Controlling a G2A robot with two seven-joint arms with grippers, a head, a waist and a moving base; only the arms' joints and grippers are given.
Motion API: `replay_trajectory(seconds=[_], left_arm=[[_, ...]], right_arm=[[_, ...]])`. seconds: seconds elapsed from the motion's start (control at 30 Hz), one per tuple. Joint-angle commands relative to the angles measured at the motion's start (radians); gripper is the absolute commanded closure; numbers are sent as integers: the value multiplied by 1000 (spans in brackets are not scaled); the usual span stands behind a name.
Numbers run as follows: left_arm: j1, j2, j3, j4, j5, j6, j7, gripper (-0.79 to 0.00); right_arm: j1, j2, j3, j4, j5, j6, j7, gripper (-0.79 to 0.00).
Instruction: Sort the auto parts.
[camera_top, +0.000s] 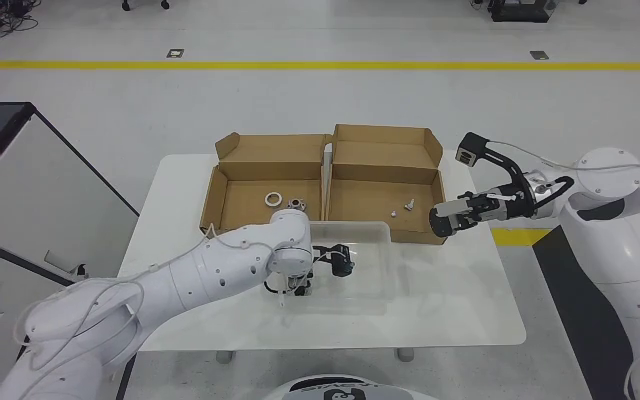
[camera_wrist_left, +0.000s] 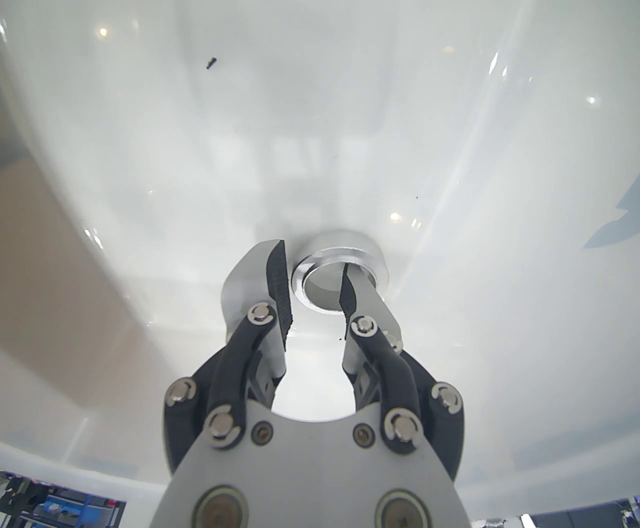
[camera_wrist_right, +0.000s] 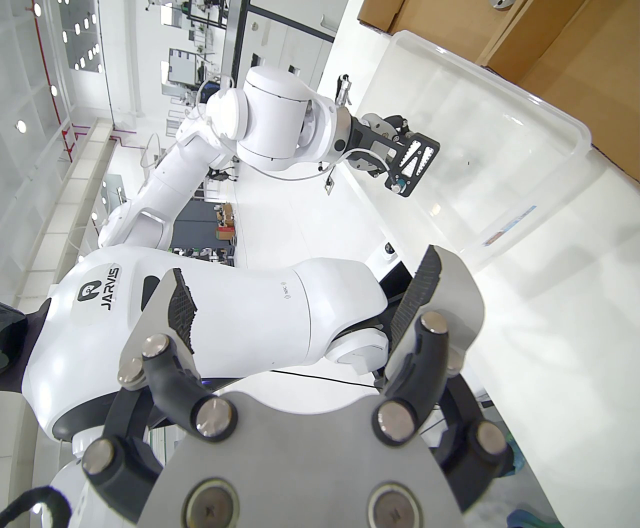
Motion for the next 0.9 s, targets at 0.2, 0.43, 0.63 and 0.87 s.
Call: replay_trajectory(seconds=[0.2,0.43,0.63,0.87], left_arm=[[-36,-1,0,-14,-41,6,-6,0],[-166,27,0,-155,-178,50,-49,0],[-237,46,-7,-238,-251,64,-64,0],[-228,50,-21,-222,-227,92,-24,0]], right_arm=[[0,0,0,0,0,0,0,-785],[0,0,0,0,0,0,0,-785],[0,0,0,0,0,0,0,-785],[0,0,0,0,0,0,0,-785]])
